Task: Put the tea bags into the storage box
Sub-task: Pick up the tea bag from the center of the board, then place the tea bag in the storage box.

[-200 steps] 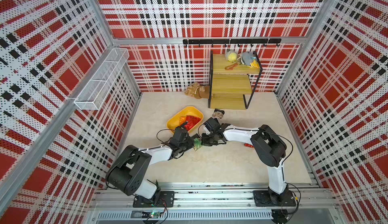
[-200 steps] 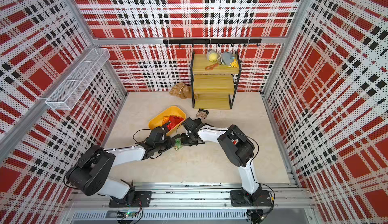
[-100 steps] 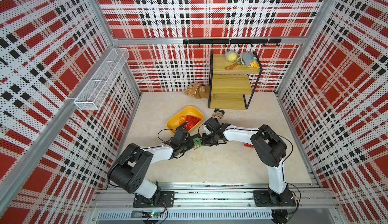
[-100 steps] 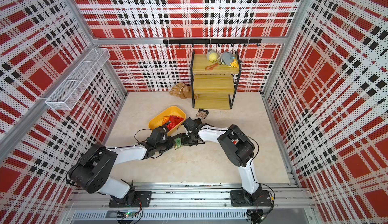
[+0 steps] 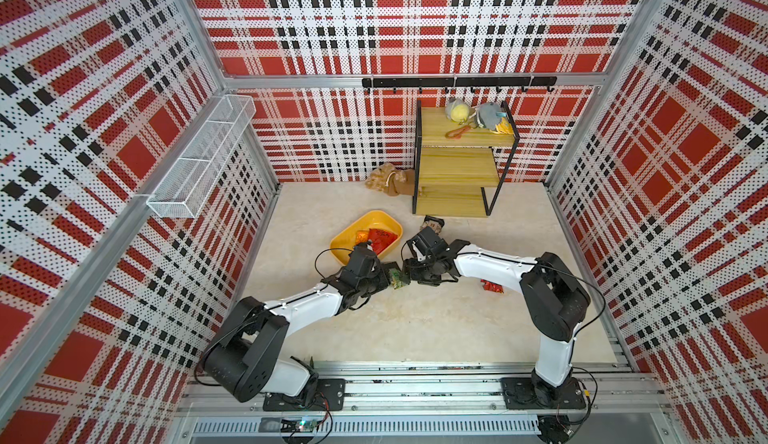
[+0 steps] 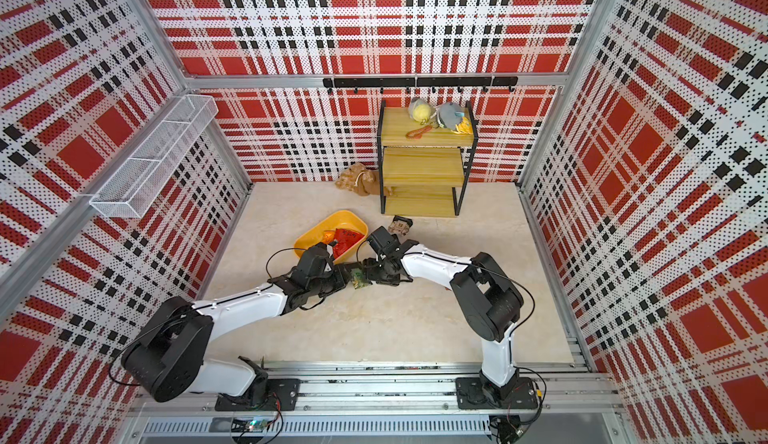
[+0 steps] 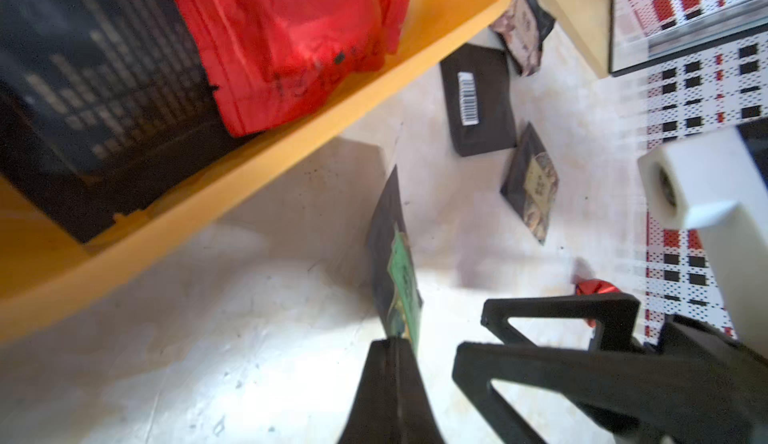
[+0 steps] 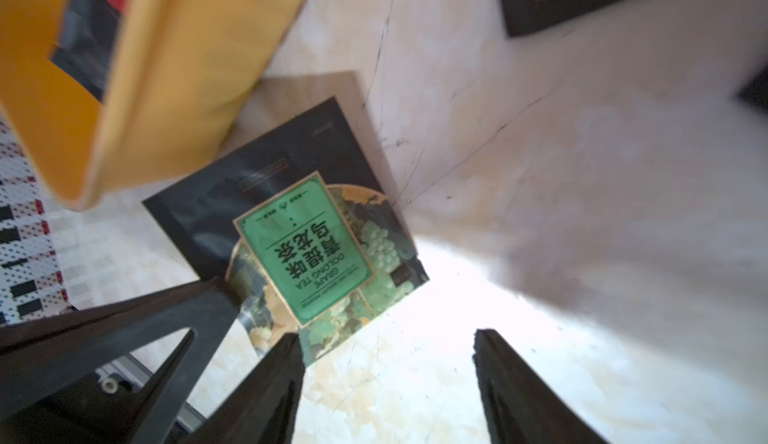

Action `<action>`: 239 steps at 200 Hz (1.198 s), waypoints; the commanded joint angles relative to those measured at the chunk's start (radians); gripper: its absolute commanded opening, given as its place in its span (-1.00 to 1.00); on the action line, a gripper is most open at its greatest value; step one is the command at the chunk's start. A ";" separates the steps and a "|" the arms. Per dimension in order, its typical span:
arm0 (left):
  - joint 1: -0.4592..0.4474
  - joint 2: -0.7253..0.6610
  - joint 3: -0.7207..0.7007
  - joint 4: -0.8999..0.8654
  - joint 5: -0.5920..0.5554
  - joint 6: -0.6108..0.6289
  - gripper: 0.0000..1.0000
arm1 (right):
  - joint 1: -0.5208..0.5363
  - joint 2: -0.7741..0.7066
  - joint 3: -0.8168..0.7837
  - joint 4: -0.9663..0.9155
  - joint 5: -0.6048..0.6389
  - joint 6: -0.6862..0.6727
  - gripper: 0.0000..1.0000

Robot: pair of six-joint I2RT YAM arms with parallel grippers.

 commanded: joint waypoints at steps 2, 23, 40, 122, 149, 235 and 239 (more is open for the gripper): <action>-0.009 -0.062 0.051 -0.064 -0.014 0.005 -1.00 | -0.036 -0.114 -0.013 -0.057 0.070 0.007 0.51; -0.002 -0.096 0.114 -0.128 -0.024 0.020 -1.00 | -0.076 -0.197 -0.023 -0.107 0.110 -0.014 0.54; 0.020 -0.115 0.170 -0.174 -0.028 0.042 -1.00 | -0.103 -0.255 -0.023 -0.178 0.157 -0.050 0.55; 0.273 -0.050 0.299 -0.221 0.082 0.166 -1.00 | -0.211 -0.460 -0.213 -0.347 0.337 -0.073 0.99; 0.327 0.000 0.309 -0.221 0.083 0.194 -1.00 | -0.254 -0.486 -0.249 -0.406 0.382 -0.058 0.99; 0.361 0.056 0.269 -0.211 0.062 0.229 -0.52 | -0.313 -0.432 -0.320 -0.400 0.418 -0.109 0.99; 0.363 0.053 0.266 -0.211 0.060 0.228 -0.41 | -0.320 -0.430 -0.325 -0.391 0.413 -0.113 0.99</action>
